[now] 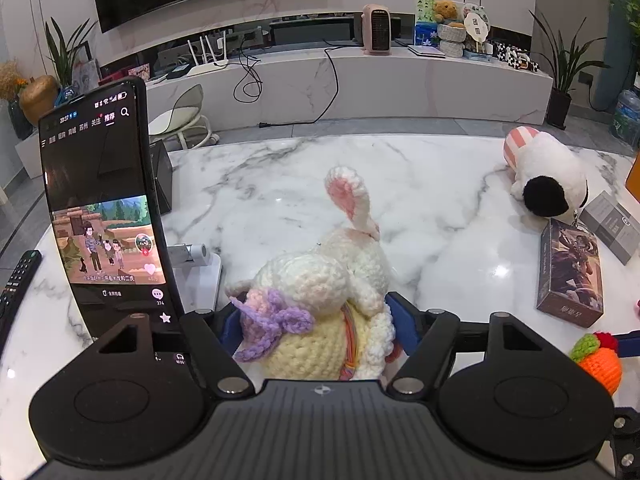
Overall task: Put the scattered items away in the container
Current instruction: 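Close right tool on orange crochet fruit while left tool closes on crochet bunny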
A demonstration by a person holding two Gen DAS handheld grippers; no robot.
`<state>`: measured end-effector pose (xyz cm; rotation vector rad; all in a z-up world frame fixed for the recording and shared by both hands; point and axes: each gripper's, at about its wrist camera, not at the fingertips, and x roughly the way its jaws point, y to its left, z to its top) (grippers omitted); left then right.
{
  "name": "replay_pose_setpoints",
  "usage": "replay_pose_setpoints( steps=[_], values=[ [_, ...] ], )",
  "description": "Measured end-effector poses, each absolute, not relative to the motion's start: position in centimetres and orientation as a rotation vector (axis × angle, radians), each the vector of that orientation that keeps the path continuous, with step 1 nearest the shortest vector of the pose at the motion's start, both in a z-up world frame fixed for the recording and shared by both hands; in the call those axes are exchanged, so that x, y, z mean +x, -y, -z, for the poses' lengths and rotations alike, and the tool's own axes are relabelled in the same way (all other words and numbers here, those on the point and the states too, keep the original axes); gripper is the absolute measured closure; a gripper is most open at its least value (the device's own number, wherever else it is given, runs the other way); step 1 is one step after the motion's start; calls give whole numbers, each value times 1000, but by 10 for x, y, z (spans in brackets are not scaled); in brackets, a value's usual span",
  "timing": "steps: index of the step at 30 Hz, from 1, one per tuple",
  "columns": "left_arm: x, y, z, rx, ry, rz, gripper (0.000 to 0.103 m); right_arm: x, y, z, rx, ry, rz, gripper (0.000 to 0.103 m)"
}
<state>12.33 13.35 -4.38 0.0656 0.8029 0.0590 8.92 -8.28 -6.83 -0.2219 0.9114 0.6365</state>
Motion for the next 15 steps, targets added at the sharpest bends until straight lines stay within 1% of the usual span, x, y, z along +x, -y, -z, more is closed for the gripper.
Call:
replay_pose_setpoints(
  steps=[1, 8, 12, 14, 15],
  values=[
    [123, -133, 44, 65, -804, -57, 21, 90, 83, 68, -220, -911, -638, 43],
    [121, -132, 40, 46, -809, -38, 24, 92, 84, 66, -208, -924, -649, 45],
    [116, -133, 35, 9, -810, -8, 27, 91, 85, 54, -182, -901, -662, 45],
    [114, -134, 33, -6, -809, 6, 29, 90, 87, 48, -171, -886, -668, 45],
    [114, -134, 33, -13, -810, 13, 34, 91, 87, 46, -167, -880, -669, 45]
  ],
)
